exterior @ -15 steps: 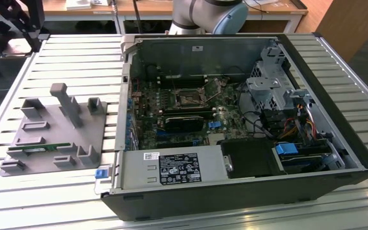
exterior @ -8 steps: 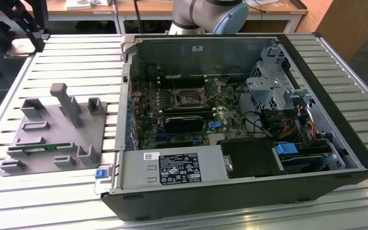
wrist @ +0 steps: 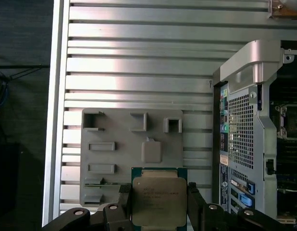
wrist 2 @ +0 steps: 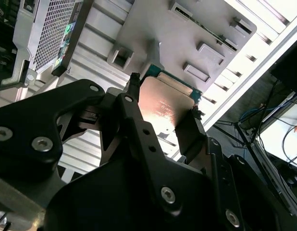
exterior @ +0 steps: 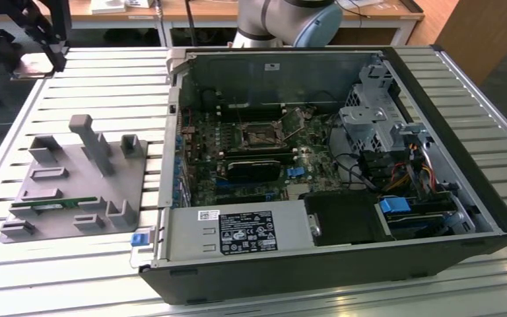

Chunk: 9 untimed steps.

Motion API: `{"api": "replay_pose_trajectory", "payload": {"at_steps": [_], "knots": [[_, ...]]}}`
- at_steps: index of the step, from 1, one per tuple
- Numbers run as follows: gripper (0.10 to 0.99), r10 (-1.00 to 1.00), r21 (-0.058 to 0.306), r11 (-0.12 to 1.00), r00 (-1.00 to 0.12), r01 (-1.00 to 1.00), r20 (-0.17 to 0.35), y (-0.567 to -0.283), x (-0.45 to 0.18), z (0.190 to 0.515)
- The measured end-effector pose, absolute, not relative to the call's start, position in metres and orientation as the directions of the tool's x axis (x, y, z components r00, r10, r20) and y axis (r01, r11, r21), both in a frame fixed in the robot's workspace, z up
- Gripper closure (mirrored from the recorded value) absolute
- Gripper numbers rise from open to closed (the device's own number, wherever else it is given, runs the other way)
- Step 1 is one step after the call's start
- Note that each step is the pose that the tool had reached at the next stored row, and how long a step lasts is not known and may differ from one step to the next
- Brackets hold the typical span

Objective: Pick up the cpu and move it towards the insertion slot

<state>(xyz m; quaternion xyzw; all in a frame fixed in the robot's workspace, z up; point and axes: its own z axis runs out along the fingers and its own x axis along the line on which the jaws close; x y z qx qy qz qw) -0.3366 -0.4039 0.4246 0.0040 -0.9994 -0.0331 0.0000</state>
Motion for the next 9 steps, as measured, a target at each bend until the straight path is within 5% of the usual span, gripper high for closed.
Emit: {"api": "replay_pose_trajectory", "payload": {"at_steps": [9], "knots": [[0.541,-0.008,0.066,0.998,-1.0,-0.008,0.0,-0.4039,-0.3289,0.4246]]}}
